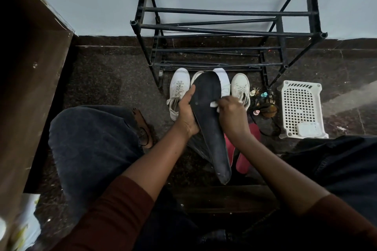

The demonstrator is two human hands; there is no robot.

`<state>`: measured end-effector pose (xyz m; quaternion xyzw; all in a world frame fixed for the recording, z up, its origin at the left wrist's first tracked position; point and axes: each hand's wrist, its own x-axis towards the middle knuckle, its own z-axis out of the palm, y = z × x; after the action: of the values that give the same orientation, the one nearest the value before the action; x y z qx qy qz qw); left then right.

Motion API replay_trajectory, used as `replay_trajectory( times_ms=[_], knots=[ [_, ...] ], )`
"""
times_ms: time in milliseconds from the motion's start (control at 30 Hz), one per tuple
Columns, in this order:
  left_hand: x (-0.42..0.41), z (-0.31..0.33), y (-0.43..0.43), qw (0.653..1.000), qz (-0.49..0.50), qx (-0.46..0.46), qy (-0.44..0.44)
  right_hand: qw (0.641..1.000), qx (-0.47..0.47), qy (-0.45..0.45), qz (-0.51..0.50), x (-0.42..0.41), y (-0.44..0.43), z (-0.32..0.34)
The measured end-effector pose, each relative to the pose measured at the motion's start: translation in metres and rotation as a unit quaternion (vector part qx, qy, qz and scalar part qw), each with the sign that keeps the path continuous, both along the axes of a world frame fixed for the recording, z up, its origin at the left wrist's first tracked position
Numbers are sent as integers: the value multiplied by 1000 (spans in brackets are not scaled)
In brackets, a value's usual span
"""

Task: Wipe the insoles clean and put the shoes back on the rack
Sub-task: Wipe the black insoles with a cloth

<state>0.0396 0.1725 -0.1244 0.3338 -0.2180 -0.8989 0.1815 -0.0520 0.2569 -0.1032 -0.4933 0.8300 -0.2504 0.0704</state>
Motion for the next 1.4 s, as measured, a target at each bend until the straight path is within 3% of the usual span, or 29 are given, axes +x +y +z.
replay_trajectory(
  times_ms=[167, 400, 633, 900, 1133, 1400],
  knots=[
    [-1, -4, 8, 1000, -2, 4, -10, 998, -19, -61, -27, 12, 25, -6],
    [2, 3, 9, 999, -40, 12, -19, 996, -51, -25, -61, -12, -11, 4],
    [1, 2, 5, 998, 30, 38, -47, 998, -12, -39, 42, 11, 12, -4],
    [2, -5, -5, 991, 115, 59, -42, 993, 9, -105, 50, 28, 36, -6],
    [1, 2, 5, 997, 10, 57, -46, 993, -73, -80, -39, 3, -5, 7],
    [0, 9, -2, 993, 28, 99, 53, 990, -27, -63, 121, 19, 36, 8]
  ],
)
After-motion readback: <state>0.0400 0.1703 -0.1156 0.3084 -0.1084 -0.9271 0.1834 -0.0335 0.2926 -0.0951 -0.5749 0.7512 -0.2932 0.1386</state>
